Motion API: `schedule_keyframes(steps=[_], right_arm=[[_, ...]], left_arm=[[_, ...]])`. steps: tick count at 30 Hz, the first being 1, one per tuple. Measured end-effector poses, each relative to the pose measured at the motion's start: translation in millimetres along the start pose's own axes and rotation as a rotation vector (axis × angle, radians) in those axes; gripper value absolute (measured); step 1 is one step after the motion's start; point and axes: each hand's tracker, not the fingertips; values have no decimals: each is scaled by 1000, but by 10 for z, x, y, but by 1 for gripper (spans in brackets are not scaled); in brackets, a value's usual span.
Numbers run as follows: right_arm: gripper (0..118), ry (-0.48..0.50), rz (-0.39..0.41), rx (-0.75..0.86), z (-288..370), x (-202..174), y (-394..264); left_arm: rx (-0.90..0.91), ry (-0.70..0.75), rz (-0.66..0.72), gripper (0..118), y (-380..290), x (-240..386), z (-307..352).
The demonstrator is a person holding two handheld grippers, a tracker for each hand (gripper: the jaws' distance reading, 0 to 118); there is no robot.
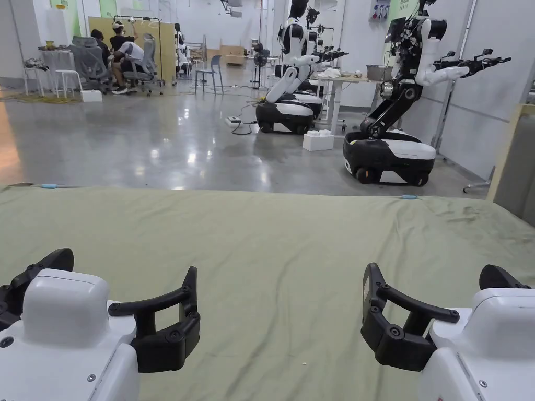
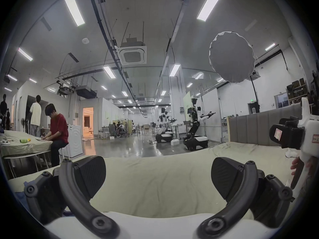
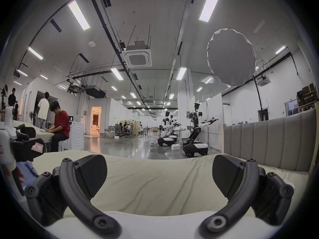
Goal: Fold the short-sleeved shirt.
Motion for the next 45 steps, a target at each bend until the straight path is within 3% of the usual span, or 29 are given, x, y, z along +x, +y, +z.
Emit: schedule_keyframes(steps=[18, 19, 20, 21, 22, 23, 24, 27, 31, 37, 45], right_arm=[[118, -6, 35, -44, 9, -71, -23], [114, -3, 34, -91, 8, -69, -1], [88, 7, 31, -115, 9, -69, 23], [23, 13, 30, -102, 25, -76, 32], [23, -12, 23, -55, 38, -76, 22], [3, -64, 3, -32, 18, -86, -3], [2, -100, -23, -46, -6, -77, 0], [2, -44, -114, -90, -43, -14, 19], [2, -32, -33, -78, -15, -102, 34], [2, 207, -73, -90, -78, -657, -17], [2, 767, -206, -166, -111, -2277, -150]], left_arm=[[-132, 12, -49, 118, 35, -39, -23], [-168, 10, -69, 103, 53, -19, -18], [-198, 6, -97, 68, 70, 9, -16], [-186, 17, -108, 22, 66, 38, -4], [-168, 18, -100, 22, 51, 39, 2], [-169, 18, -84, 9, 62, 28, -6], [-169, 57, -30, 0, 112, 11, -1], [-172, 10, 39, 0, 171, -31, 13], [-180, 11, 41, 0, 203, -74, 38], [-210, 149, 47, 0, 257, -507, 476], [-331, 654, -85, 0, 263, -1638, 1736]])
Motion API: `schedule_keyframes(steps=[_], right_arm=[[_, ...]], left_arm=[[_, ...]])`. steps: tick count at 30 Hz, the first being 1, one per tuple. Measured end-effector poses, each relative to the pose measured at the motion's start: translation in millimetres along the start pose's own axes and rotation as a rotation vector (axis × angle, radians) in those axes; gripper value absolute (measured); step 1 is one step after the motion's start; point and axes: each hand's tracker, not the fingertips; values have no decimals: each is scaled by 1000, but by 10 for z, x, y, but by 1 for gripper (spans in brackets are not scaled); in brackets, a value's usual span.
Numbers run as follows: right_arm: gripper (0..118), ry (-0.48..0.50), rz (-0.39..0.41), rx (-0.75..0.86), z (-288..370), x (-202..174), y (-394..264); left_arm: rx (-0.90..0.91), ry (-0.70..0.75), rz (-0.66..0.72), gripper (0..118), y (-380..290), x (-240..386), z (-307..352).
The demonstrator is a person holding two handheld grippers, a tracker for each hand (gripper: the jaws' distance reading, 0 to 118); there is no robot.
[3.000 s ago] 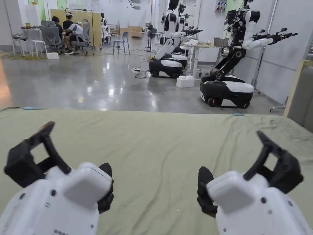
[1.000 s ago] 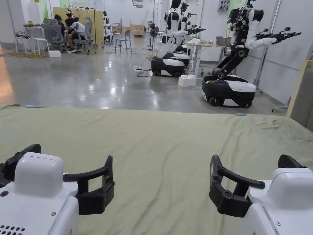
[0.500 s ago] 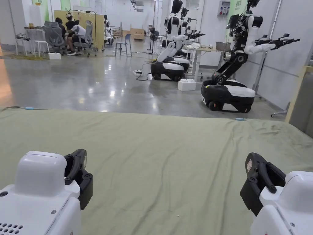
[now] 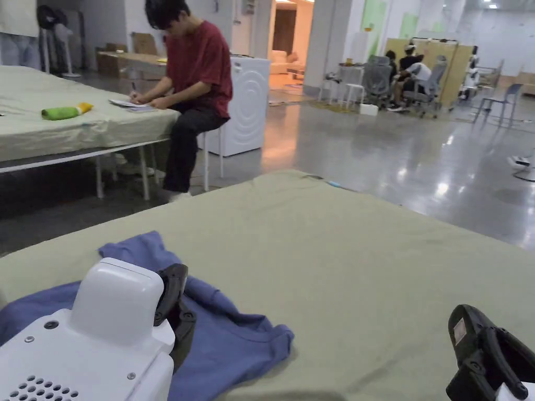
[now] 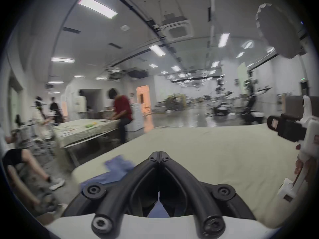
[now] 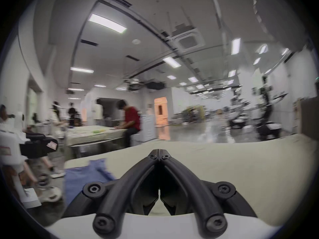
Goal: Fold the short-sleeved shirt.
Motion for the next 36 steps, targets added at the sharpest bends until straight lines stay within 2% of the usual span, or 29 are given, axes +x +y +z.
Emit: schedule_keyframes(steps=[3, 6, 10, 14, 15, 16, 18, 22, 24, 26, 28, 29, 31, 32, 33, 34, 36], right_arm=[[2, 126, -35, -26, -233, -424, -94], [2, 215, -53, -63, -413, -703, -137], [2, 225, -9, -106, -509, -822, -201], [2, 155, 66, -143, -521, -714, -284], [2, 135, 67, -159, -516, -661, -299], [2, 117, 65, -170, -589, -619, -309], [2, 80, 54, -196, -595, -508, -338], [2, 18, 51, -231, -681, -323, -401], [2, -2, 51, -248, -751, -269, -432], [2, -13, 48, -265, -777, -233, -467], [2, -21, 45, -289, -818, -207, -522], [2, -21, 43, -299, -819, -201, -549], [2, -23, 29, -324, -809, -197, -617], [2, -20, 19, -337, -804, -196, -642], [2, -18, 9, -352, -787, -193, -672], [2, -17, 5, -363, -765, -189, -695], [2, -26, 5, -381, -724, -182, -731]], left_arm=[[-78, 109, 5, 0, -159, -405, 31], [-121, 120, 52, 0, -311, -624, -38], [-202, 54, 150, 0, -521, -768, -397], [-244, -68, 341, 0, -752, -873, -981], [-257, -105, 401, 10, -831, -896, -1156], [-278, -129, 446, 36, -904, -911, -1304], [-402, -162, 521, 118, -1073, -906, -1681], [-528, -179, 498, 118, -1352, -845, -2051], [-583, -139, 391, 118, -1423, -749, -2164], [-699, -165, 343, 117, -1447, -609, -2253], [-716, -83, 259, 112, -1482, -517, -2300], [-713, -85, 215, 106, -1513, -508, -2318], [-733, -44, 126, 86, -1476, -412, -2318], [-723, -67, 144, 68, -1440, -394, -2298], [-711, -81, 167, 29, -1294, -366, -2220], [-709, -82, 182, 8, -1216, -353, -2188], [-682, -66, 205, 5, -1169, -378, -2212]])
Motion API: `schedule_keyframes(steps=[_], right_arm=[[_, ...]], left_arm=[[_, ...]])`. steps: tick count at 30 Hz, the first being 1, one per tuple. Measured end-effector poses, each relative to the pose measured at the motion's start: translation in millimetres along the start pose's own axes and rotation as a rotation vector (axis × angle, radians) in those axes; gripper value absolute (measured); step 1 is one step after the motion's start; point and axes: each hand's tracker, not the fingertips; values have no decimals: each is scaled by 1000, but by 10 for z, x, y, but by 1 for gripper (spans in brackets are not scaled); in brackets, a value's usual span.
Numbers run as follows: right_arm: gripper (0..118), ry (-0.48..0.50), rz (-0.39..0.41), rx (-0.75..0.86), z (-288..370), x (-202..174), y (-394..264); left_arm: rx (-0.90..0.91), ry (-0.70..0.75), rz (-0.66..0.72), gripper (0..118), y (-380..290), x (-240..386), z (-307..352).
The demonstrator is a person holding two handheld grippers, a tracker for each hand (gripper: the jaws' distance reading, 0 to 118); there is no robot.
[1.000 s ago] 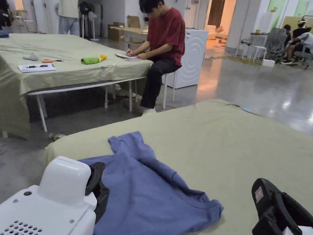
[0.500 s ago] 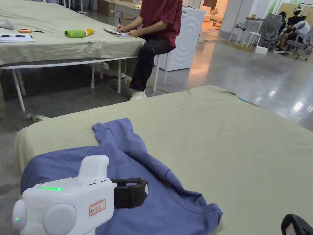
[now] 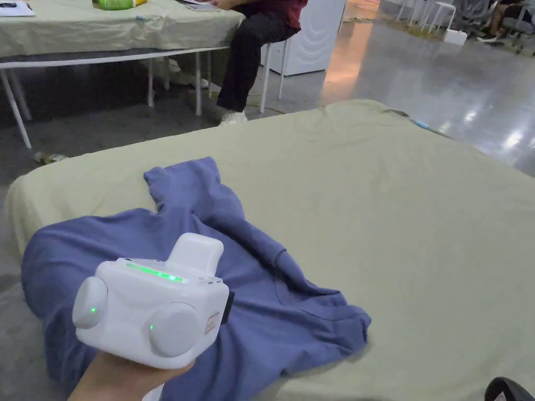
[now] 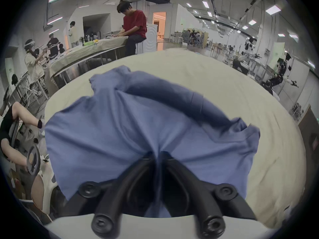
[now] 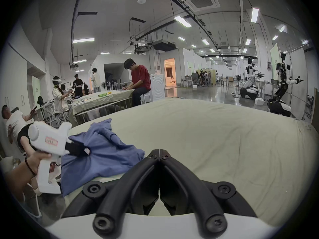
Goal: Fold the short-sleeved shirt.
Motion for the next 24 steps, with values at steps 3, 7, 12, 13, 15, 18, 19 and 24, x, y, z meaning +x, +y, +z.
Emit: schedule_keyframes(steps=[3, 7, 12, 13, 15, 18, 19, 24], right_arm=[[2, -19, -23, -20, 38, 63, -41], [2, -63, -33, -11, 146, 184, -32], [2, -113, -28, 3, 304, 394, -34], [2, -125, -32, 4, 336, 423, -32], [2, -149, -47, 13, 420, 496, -33], [2, -193, -69, 32, 584, 636, -53], [2, -209, -77, 39, 647, 675, -52], [2, -314, -111, 67, 1045, 945, -94]], left_arm=[[-98, -40, 129, 5, -7, -160, -224], [-50, -124, 309, 5, 17, -399, -228], [-3, -212, 444, 5, -7, -553, -4], [12, -220, 459, 5, 13, -536, 40], [31, -243, 494, 5, 64, -531, 158], [74, -295, 501, 5, 159, -412, 364], [93, -309, 489, 5, 192, -351, 437], [125, -575, 474, 5, 373, 55, 722]])
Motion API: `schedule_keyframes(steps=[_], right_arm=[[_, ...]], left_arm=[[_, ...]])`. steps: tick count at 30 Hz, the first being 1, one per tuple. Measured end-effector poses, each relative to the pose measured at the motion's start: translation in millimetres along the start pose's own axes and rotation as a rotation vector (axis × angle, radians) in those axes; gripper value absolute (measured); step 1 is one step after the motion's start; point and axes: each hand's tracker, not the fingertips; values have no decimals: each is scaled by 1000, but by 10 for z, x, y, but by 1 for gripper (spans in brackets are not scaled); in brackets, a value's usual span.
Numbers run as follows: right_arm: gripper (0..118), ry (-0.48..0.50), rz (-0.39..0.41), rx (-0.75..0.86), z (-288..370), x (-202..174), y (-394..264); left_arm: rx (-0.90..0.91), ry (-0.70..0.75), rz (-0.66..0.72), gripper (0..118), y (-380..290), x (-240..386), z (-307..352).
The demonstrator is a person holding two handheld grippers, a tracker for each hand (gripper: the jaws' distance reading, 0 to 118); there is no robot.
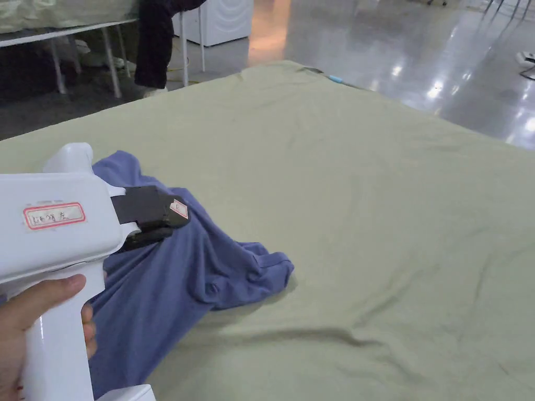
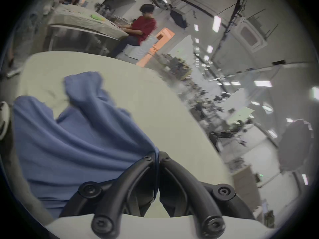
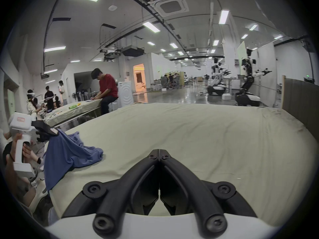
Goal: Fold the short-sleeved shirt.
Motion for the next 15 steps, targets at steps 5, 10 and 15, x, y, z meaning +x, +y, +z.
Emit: schedule_keyframes(steps=[5, 10, 15], right_arm=[[2, -136, -35, 55, 461, 482, 30], [2, -315, -62, 124, 1051, 1020, 65], [2, -515, -67, 185, 1630, 1441, 49]], left_arm=[[-44, -124, -236, 5, -334, 1012, -317], [-220, -480, -234, 5, -889, 1987, -622], [-447, -711, -271, 5, -1799, 2823, -738]])
